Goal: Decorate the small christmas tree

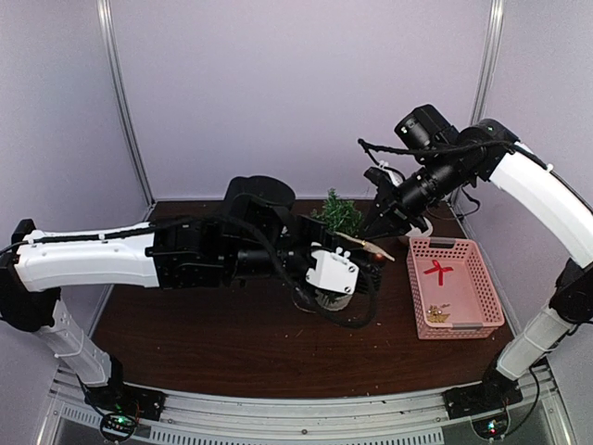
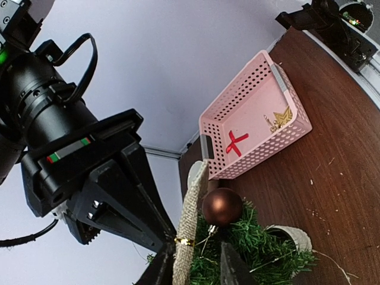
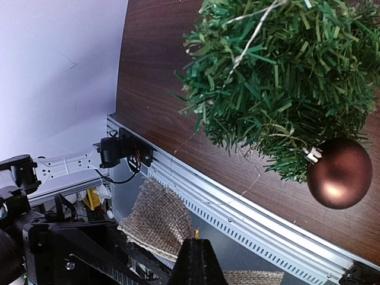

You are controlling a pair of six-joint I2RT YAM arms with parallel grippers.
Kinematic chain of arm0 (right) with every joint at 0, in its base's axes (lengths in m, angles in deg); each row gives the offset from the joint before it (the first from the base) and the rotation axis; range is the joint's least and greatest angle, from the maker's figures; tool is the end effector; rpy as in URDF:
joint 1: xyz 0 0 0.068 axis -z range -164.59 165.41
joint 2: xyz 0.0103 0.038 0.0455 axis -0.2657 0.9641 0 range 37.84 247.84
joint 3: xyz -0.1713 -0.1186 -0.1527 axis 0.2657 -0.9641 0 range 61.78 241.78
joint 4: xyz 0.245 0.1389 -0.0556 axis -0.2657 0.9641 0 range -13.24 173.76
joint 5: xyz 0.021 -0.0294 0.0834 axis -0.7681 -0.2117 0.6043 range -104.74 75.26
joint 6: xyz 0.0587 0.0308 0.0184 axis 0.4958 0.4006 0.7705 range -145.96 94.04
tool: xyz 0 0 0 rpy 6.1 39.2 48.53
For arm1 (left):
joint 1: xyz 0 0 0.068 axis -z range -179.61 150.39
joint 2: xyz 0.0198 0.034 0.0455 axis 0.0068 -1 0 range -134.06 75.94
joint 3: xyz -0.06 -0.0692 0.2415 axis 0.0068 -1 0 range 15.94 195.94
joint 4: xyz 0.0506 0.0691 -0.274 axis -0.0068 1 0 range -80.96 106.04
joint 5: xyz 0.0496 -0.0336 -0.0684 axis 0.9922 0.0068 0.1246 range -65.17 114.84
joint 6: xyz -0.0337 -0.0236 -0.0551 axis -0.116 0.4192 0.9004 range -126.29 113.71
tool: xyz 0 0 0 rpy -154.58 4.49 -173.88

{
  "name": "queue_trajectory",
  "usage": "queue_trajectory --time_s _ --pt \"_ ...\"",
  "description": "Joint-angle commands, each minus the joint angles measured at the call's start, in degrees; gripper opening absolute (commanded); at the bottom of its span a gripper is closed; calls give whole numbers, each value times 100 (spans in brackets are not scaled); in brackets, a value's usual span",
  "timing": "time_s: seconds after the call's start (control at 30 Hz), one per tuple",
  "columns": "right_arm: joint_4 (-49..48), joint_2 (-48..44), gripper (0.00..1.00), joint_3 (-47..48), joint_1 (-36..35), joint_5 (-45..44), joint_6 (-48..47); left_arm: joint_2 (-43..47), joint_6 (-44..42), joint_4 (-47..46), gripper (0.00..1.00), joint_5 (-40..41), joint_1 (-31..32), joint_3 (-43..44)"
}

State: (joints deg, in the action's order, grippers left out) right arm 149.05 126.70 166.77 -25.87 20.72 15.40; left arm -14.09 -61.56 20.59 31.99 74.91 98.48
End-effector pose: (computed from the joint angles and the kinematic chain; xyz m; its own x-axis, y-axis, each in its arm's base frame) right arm 0.2240 0.2395 0.3966 -0.9840 -0.1475 -0.0995 -0.1730 0.6616 0.7296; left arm 0.1186 -0.4029 0.3443 0.7104 0.4900 -0.5052 0.5985 -0.0429 0.8000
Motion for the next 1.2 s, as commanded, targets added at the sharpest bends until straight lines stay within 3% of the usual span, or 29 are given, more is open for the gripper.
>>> queue_trajectory --time_s 0.0,0.2,0.43,0.57,0.8,1.03,1.17 --pt "-28 -142 0 161 -164 -187 95 -232 -132 -149 29 233 9 273" --pt "-24 -124 0 177 -258 -71 77 -414 -206 -273 27 478 7 398" --pt "-42 -122 0 147 -311 6 81 -379 -122 -240 0 651 9 342" --pt "-142 -129 1 69 -311 50 83 -122 141 -296 0 586 8 99" --pt "-246 -23 45 380 -163 52 -51 474 1003 301 0 -173 -33 -151" --pt "-977 -376 55 331 509 -39 -155 548 2004 686 0 -507 -477 -111" --pt "-1097 -816 56 -54 811 -333 -831 736 2293 644 5 -936 -608 -377"
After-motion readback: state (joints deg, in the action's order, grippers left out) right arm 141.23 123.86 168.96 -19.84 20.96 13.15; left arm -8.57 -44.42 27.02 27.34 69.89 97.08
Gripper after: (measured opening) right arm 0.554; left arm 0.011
